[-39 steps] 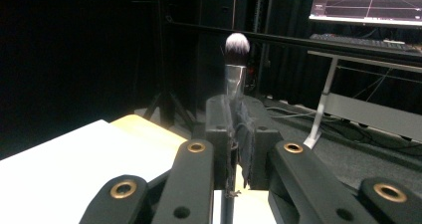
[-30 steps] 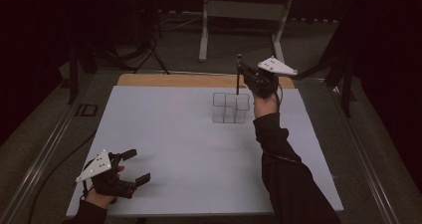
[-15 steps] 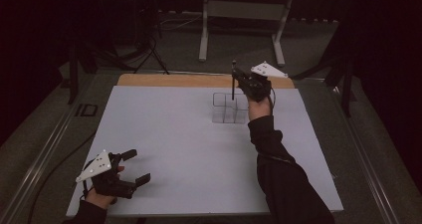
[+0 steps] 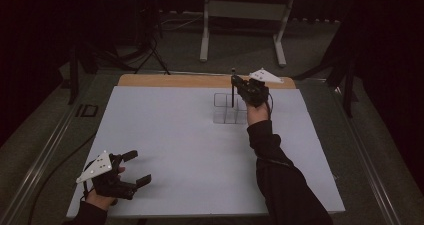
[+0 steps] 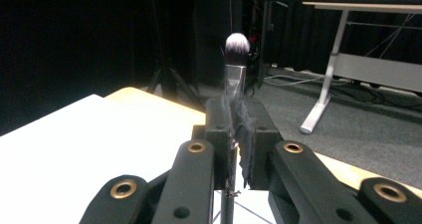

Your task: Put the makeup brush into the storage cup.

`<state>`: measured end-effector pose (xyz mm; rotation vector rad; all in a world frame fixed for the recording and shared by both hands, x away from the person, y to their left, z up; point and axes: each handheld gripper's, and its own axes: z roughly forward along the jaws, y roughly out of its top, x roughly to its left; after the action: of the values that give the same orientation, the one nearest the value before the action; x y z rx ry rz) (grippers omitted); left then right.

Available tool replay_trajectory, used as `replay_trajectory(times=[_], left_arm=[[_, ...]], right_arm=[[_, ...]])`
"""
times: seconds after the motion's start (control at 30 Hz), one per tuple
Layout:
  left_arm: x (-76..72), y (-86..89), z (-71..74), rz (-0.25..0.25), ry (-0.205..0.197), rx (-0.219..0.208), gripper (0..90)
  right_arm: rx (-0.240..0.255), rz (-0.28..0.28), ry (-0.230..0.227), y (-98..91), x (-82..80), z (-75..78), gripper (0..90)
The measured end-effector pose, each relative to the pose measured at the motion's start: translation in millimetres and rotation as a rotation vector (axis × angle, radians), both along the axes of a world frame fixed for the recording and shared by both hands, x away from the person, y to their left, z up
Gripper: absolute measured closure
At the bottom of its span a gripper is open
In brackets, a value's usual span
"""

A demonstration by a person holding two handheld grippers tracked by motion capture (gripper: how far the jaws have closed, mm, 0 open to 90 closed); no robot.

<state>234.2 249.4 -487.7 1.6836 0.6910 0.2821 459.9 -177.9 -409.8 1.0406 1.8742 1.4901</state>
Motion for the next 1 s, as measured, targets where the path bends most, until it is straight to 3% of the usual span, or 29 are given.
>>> replay_trajectory(times=[0.57,1.0], left_arm=[[-0.1,0.1,-0.1,0.001,0.003,-0.001,1.6],[-0.3,0.2,0.1,-0.001,0.002,0.003,1.6]], right_arm=[[-0.013,0.031,0.072,-1.3,2.5,-19.9,83.8],[-0.046,0.005,0.106,-0.9,2.4,-31.3,83.7]])
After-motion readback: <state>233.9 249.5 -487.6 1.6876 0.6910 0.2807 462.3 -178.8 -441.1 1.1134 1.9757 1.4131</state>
